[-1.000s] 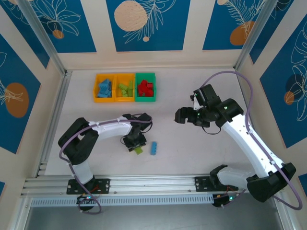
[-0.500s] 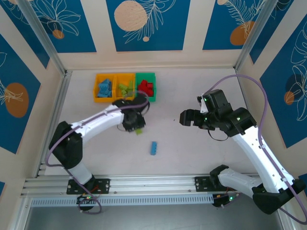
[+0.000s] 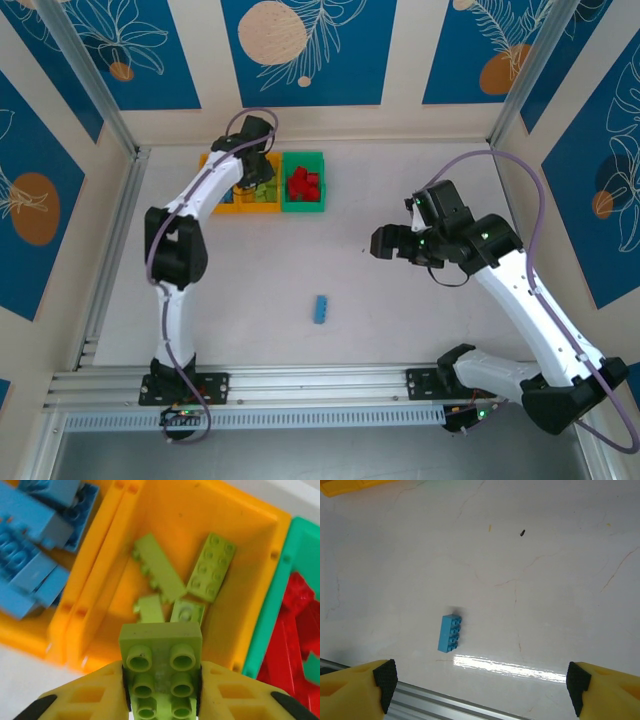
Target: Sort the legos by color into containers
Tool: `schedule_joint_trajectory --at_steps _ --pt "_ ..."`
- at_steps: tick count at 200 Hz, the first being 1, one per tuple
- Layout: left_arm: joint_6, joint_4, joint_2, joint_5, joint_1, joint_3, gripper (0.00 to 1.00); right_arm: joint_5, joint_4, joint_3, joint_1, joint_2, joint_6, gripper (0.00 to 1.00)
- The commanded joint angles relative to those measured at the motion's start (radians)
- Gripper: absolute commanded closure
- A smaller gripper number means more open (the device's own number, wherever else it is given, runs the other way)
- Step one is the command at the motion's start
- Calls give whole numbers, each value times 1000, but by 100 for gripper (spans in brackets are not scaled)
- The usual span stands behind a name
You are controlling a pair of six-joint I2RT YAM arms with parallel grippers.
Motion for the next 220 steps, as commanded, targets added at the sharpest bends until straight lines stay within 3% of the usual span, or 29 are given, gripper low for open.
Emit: schedule_joint_trajectory --at_steps 1,23,54,71,91,129,158,184,220 --pt "48 -61 113 31 33 205 61 23 -41 48 4 7 22 10" --pt "53 -55 200 73 50 349 50 26 -44 57 3 19 37 10" --pt "40 -67 172 124 53 380 46 18 -45 79 5 44 48 10" --pt "40 -115 94 143 40 337 48 16 -37 77 6 44 56 10" --pt "29 -100 -75 154 -1 151 49 2 -18 51 5 29 74 10" --pt "-47 1 -435 146 -154 -293 50 -25 8 -17 10 -19 105 10" --pt "-101 6 -585 129 -321 -521 50 -30 4 -67 15 -68 126 11" --pt "-126 23 -611 83 -477 -646 49 -38 2 -109 24 -130 137 11" --pt "-130 10 -481 111 -624 -650 40 -23 -25 -143 29 -194 146 11"
